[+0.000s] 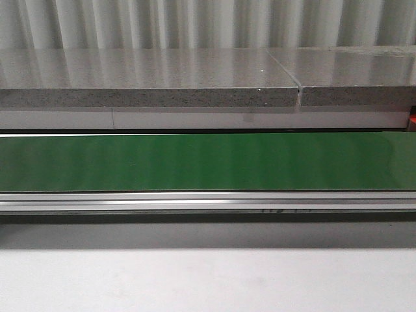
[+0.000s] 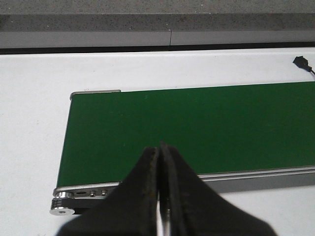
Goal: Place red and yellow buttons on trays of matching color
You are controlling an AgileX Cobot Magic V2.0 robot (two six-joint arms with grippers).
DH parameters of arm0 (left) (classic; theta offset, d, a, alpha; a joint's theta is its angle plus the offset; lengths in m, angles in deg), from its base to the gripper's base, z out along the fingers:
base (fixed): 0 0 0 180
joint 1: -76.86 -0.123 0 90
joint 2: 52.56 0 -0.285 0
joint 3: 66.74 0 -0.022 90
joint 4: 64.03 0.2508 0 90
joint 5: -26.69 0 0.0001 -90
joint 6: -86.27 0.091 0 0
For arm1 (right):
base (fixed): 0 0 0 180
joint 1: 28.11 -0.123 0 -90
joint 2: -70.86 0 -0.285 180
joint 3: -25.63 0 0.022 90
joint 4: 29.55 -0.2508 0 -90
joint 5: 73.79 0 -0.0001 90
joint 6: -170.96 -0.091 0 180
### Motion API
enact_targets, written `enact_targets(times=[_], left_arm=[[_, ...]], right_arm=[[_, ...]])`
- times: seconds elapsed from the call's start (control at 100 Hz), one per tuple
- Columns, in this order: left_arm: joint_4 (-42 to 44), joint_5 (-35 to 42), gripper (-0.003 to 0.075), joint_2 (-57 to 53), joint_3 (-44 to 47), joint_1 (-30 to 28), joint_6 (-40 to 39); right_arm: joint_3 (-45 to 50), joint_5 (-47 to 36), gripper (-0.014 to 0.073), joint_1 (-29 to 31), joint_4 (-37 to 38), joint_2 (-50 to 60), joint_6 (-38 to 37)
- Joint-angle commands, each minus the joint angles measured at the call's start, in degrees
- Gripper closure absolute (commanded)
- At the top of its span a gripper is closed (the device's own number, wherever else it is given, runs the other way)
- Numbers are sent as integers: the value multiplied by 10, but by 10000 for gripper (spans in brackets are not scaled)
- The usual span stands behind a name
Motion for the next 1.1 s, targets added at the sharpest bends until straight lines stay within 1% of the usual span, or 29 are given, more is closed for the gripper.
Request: enact_targets(times=[0.0, 0.2, 0.32, 0.38, 1.09], left_arm=[[-15, 39, 740, 0, -14, 5, -1], [-15, 39, 740, 0, -14, 5, -1], [-15, 39, 740, 0, -14, 5, -1], [-15, 39, 740, 0, -14, 5, -1], [-15, 39, 740, 0, -14, 5, -1]], right_arm=[[10, -36, 239, 0, 5, 31, 10], [51, -18, 528, 0, 5, 88, 10], [61, -12, 666, 0, 5, 94, 10], [62, -12, 715, 0, 5, 94, 10], [62, -13, 710, 0, 5, 94, 10]])
